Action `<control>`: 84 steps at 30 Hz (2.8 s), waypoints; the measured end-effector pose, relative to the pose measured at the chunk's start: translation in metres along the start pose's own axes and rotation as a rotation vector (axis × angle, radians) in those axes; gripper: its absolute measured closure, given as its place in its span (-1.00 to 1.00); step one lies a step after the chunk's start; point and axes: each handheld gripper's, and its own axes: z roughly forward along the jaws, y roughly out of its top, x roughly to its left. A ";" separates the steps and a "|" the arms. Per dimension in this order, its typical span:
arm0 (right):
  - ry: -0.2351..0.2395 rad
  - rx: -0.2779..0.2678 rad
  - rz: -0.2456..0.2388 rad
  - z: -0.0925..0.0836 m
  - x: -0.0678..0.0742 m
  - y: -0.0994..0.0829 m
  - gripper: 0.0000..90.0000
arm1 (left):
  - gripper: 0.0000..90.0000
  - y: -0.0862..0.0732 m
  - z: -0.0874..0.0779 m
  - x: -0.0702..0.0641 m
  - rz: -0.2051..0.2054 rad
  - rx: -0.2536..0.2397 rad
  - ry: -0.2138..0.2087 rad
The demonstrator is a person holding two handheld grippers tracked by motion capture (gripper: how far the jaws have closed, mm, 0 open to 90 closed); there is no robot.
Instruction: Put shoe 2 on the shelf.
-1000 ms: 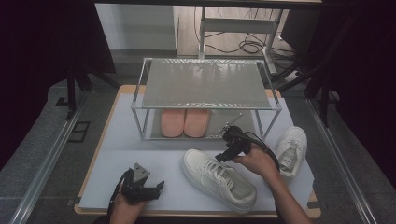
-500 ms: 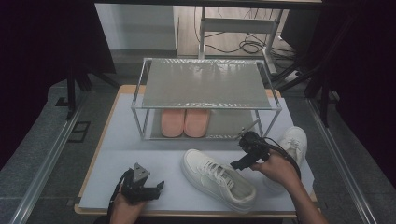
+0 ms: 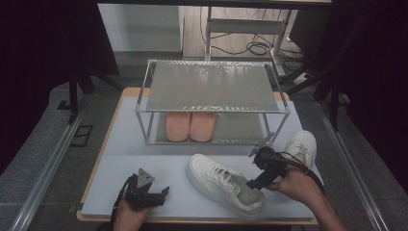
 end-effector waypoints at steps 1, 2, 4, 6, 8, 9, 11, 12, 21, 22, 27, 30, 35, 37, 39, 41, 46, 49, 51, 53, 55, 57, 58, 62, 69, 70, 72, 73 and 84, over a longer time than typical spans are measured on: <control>0.001 0.011 -0.005 0.002 0.002 0.001 -0.45 | -0.69 0.000 0.000 0.000 0.001 0.000 0.000; 0.003 0.017 -0.015 0.004 0.004 0.001 -0.40 | -0.69 0.000 0.000 0.000 0.001 0.000 0.000; -0.003 0.039 -0.023 0.008 0.007 0.003 -0.33 | -0.69 0.000 0.000 0.000 0.001 0.000 0.000; -0.001 0.054 -0.024 0.014 0.009 0.005 -0.26 | -0.69 0.000 0.000 0.000 0.001 0.000 0.000; 0.013 0.073 -0.020 0.023 0.010 0.007 -0.11 | -0.69 0.000 0.000 0.000 -0.002 0.000 0.000; 0.014 0.089 -0.013 0.026 0.011 0.007 -0.06 | -0.69 0.000 0.000 0.000 -0.002 0.000 0.000; 0.011 0.100 -0.018 0.029 0.011 0.008 -0.04 | -0.69 0.000 0.000 0.000 -0.002 0.000 0.000; 0.010 0.124 -0.023 0.034 0.011 0.008 0.04 | -0.69 0.000 0.000 0.000 -0.002 0.000 0.000; 0.015 0.214 -0.009 0.044 0.010 0.008 0.24 | -0.69 0.000 0.000 0.000 -0.002 -0.001 0.001; 0.021 0.219 -0.003 0.045 0.010 0.008 0.27 | -0.69 0.000 0.000 0.000 -0.003 -0.001 0.001; 0.042 0.239 -0.014 0.045 0.011 0.010 0.48 | -0.69 0.000 0.000 0.000 -0.002 -0.001 0.001; 0.042 0.248 -0.028 0.046 0.011 0.011 0.54 | -0.69 0.000 0.000 0.000 -0.002 -0.001 0.001; 0.020 0.256 -0.029 0.046 0.015 0.012 0.73 | -0.69 0.000 0.000 0.000 -0.003 -0.001 0.001; 0.014 0.258 -0.031 0.046 0.015 0.013 0.75 | -0.69 0.000 0.000 0.000 -0.002 -0.001 0.001; 0.007 0.261 -0.019 0.046 0.016 0.013 0.77 | -0.69 0.000 0.000 0.000 -0.002 -0.001 0.001; 0.008 0.258 -0.009 0.045 0.015 0.013 0.79 | -0.69 0.000 0.000 0.000 -0.003 -0.001 0.001; 0.016 0.244 0.025 0.043 0.009 0.011 0.83 | -0.69 0.000 0.000 0.000 -0.002 -0.001 0.000; 0.017 0.253 0.035 0.038 0.008 0.012 0.85 | -0.69 0.000 0.000 0.000 -0.003 -0.001 0.000; 0.014 0.257 0.037 0.037 0.008 0.012 0.85 | -0.69 0.000 0.000 0.000 -0.002 -0.001 0.000; 0.010 0.257 0.039 0.034 0.007 0.013 0.85 | -0.69 0.000 0.000 0.000 -0.003 -0.001 0.000; 0.011 0.259 0.042 0.030 0.006 0.013 0.85 | -0.69 0.000 0.000 0.000 -0.003 -0.001 -0.001; 0.014 0.253 0.047 0.026 0.005 0.013 0.85 | -0.69 0.000 0.000 0.000 -0.003 -0.001 0.000; 0.013 0.242 0.048 0.020 0.004 0.013 0.85 | -0.69 0.000 0.000 0.000 -0.004 -0.002 0.000; 0.012 0.222 0.053 0.007 0.004 0.016 0.85 | -0.70 0.000 0.000 -0.001 -0.007 -0.004 0.001; 0.003 0.196 0.038 -0.016 0.006 0.024 0.85 | -0.70 0.000 0.000 0.000 -0.002 -0.002 0.001; 0.000 0.190 0.035 -0.022 0.007 0.027 0.85 | -0.70 0.000 0.000 0.000 -0.002 -0.002 0.002; 0.000 0.185 0.034 -0.026 0.007 0.028 0.85 | -0.70 0.000 0.000 0.000 -0.002 -0.003 0.002; -0.002 0.182 0.034 -0.032 0.007 0.032 0.85 | -0.70 0.000 0.000 0.000 -0.002 -0.003 0.002; 0.025 0.139 0.057 -0.063 0.006 0.048 0.85 | -0.70 0.000 0.000 0.000 0.002 0.001 0.002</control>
